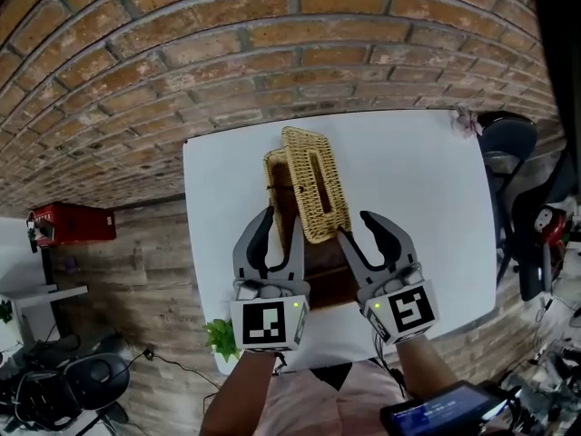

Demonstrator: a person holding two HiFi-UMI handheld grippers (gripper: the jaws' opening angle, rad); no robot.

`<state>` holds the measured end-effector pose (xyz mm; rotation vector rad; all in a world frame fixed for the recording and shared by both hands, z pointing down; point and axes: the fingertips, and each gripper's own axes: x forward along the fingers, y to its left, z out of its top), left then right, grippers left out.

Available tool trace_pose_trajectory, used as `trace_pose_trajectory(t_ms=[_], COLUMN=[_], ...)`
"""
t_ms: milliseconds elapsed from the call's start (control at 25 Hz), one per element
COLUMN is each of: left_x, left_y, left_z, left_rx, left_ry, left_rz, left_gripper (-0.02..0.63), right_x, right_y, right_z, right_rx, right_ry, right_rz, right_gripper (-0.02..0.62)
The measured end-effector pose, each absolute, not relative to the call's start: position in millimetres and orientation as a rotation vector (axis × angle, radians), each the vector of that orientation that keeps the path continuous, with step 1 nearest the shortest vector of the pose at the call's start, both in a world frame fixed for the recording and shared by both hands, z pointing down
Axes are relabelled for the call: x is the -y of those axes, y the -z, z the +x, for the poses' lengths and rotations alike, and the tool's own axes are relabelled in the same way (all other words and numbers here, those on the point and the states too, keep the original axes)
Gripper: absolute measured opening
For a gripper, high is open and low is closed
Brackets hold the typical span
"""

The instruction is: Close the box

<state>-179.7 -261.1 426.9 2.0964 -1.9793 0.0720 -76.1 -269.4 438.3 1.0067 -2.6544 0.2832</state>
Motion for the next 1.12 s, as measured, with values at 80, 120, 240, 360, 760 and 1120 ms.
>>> trace_pose_trajectory(t_ms=[80,120,240,360,760,1120], left_x=[258.5,256.5,249.7,243.9,222.0,177.4], left_y=[-426.3,-425.9,-424.0,-422.0,-382.7,-303.3], left_z=[-188.4,-193.6,-208.4,-216.5,-204.0,-167.3], left_rx=[2.010,2.028,2.080,2.107,2.186,2.306], left_ry=[-0.069,-0.070,-0.073,-0.071,-0.023,0.023], left_rz=[2.070,2.055,2.015,1.988,2.008,2.061], left_gripper=[0.143,0.143,0.143,0.143,0.143,0.140], right_x=[269.0,268.5,268.9,269.5,261.4,235.5], right_y=[-442.4,-444.6,-445.9,-447.0,-416.2,-342.1], right_z=[-79.4,-80.6,-84.5,-84.6,-76.2,-49.1], right_rx=[2.644,2.638,2.643,2.643,2.702,2.767], right_ry=[-0.277,-0.274,-0.279,-0.279,-0.227,-0.133], right_rz=[0.981,0.969,0.963,0.957,0.949,1.017], right_gripper=[0.178,0.178,0.178,0.178,0.178,0.146])
